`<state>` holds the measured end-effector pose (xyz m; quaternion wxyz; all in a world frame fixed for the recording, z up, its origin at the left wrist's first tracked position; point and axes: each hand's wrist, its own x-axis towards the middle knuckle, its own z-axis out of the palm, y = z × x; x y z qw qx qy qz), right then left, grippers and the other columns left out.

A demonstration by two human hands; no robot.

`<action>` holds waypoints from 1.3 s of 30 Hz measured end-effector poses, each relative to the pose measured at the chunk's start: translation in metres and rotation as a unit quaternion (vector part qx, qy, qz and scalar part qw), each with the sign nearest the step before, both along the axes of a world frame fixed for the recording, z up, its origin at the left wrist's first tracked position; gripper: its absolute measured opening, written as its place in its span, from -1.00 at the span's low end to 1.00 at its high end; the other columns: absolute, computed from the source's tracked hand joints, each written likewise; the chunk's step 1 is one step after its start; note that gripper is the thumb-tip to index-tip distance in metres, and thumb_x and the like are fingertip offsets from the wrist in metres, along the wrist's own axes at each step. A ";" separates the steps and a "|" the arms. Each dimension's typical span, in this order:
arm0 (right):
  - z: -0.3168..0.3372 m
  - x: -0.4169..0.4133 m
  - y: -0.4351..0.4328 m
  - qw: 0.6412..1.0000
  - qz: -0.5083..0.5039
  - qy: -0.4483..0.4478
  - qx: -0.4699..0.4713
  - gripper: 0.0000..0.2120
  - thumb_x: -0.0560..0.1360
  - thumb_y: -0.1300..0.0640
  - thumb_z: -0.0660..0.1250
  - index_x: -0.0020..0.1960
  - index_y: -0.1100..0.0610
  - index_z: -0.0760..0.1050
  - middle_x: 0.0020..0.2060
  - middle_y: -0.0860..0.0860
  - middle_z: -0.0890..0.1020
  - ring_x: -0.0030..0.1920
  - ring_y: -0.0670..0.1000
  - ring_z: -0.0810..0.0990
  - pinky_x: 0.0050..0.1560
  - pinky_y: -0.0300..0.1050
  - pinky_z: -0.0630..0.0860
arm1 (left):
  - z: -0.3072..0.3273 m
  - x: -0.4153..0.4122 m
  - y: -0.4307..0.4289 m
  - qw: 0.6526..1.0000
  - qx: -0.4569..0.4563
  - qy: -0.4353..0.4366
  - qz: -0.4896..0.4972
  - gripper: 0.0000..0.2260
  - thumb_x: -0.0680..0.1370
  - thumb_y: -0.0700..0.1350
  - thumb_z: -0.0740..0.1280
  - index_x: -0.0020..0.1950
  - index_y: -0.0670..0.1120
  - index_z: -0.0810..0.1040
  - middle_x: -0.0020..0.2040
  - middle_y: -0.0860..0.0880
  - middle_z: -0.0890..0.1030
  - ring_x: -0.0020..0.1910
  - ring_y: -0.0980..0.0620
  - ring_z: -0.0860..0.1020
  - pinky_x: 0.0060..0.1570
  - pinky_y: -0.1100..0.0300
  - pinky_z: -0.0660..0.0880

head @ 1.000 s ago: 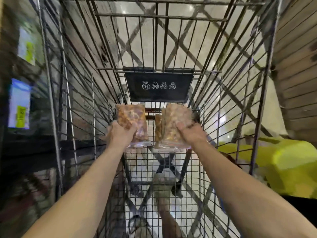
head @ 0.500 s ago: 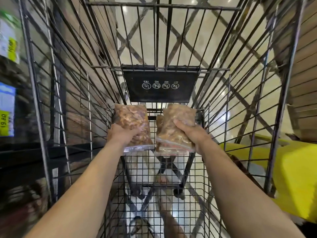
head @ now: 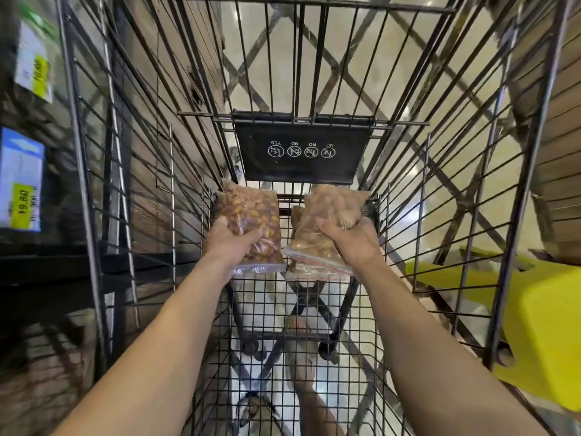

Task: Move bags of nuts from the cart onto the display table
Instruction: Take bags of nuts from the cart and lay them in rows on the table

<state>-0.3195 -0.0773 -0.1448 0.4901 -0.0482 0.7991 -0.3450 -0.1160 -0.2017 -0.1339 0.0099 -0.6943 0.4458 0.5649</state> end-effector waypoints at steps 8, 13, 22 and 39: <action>0.041 0.026 0.018 0.998 0.035 0.044 -0.024 -0.36 0.40 -0.15 0.65 0.25 0.08 0.38 0.03 -0.05 0.64 0.05 0.01 0.65 0.19 -0.05 0.56 | 0.059 0.041 0.030 0.996 -0.013 0.073 0.058 -0.64 0.54 0.02 0.54 0.29 0.04 0.59 0.15 0.02 0.72 0.12 0.02 0.68 0.11 0.05 0.58; 0.096 0.042 0.040 0.995 0.063 0.057 -0.060 -0.43 0.40 -0.11 0.66 0.26 0.09 0.51 0.01 -0.02 0.73 0.00 -0.01 0.74 0.08 -0.04 0.66 | 0.108 0.075 0.065 0.992 -0.043 0.096 0.073 -0.61 0.50 0.14 0.55 0.27 0.12 0.57 0.19 0.05 0.70 0.21 0.00 0.64 0.12 0.01 0.55; 0.243 0.090 0.085 0.967 0.162 0.066 -0.183 -0.30 0.30 -0.20 0.68 0.32 -0.03 0.50 0.12 -0.03 0.74 0.07 0.02 0.77 0.13 0.13 0.72 | 0.230 0.137 0.142 0.965 -0.157 0.188 0.096 -0.59 0.52 0.08 0.58 0.35 0.09 0.63 0.15 0.10 0.76 0.10 0.13 0.73 0.04 0.20 0.64; 0.469 0.266 0.199 0.868 0.310 0.082 -0.379 0.10 0.09 -0.46 0.58 0.48 0.04 0.42 0.23 -0.06 0.67 0.13 0.00 0.73 0.22 0.12 0.67 | 0.446 0.322 0.344 0.866 -0.396 0.198 0.230 -0.44 0.31 0.24 0.66 0.24 0.10 0.66 0.09 0.13 0.76 0.17 0.05 0.69 0.29 -0.02 0.56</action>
